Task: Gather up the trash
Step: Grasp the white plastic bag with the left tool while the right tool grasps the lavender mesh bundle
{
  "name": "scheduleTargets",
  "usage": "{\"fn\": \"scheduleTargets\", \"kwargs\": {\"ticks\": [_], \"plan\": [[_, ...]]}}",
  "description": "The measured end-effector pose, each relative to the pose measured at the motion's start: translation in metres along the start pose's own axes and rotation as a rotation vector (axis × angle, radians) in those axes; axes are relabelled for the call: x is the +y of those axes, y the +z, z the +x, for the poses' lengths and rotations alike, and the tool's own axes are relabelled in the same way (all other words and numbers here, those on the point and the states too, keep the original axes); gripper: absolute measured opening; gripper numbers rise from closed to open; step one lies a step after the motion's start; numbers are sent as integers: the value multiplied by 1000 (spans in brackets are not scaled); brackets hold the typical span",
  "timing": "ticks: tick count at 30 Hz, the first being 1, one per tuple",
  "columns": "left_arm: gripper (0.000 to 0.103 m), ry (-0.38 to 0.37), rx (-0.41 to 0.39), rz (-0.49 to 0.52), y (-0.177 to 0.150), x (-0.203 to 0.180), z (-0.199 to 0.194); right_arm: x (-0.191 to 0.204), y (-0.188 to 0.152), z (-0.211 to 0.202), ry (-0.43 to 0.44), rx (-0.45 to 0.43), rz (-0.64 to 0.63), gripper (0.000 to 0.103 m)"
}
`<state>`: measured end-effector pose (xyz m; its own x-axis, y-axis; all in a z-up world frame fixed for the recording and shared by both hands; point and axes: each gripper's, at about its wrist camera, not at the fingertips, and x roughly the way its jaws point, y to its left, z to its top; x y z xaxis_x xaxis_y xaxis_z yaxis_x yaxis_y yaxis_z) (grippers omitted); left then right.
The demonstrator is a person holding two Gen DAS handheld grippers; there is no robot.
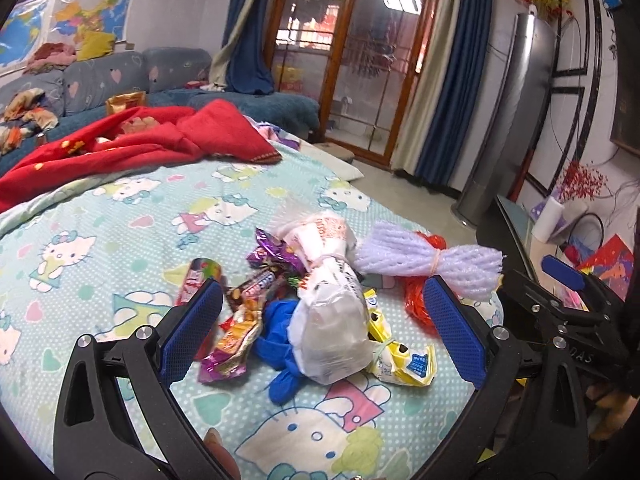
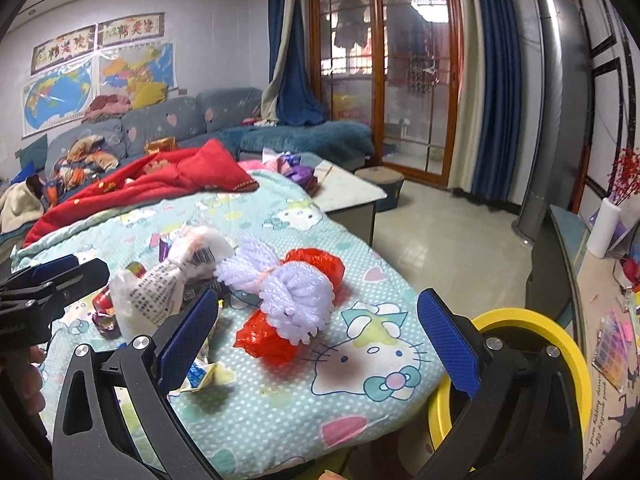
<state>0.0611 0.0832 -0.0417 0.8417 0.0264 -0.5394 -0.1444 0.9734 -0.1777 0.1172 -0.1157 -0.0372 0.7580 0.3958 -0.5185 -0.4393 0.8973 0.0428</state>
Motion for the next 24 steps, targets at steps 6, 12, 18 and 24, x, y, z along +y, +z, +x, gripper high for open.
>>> {"fn": "scheduleTargets", "kwargs": {"ticks": [6,12,18,24], "plan": [[84,23,44,36,-2,-11,19,-11,-2,18,37,65,49,97],[69,42,92,23,-10,-6,26,-9,1,31,73,79,35,88],[51,37,115,32,-12,-7,26,-1,2,38,127,105,12,55],[30,8,147,29,-16,-5,29,1,-1,31,150,99,8,29]]}}
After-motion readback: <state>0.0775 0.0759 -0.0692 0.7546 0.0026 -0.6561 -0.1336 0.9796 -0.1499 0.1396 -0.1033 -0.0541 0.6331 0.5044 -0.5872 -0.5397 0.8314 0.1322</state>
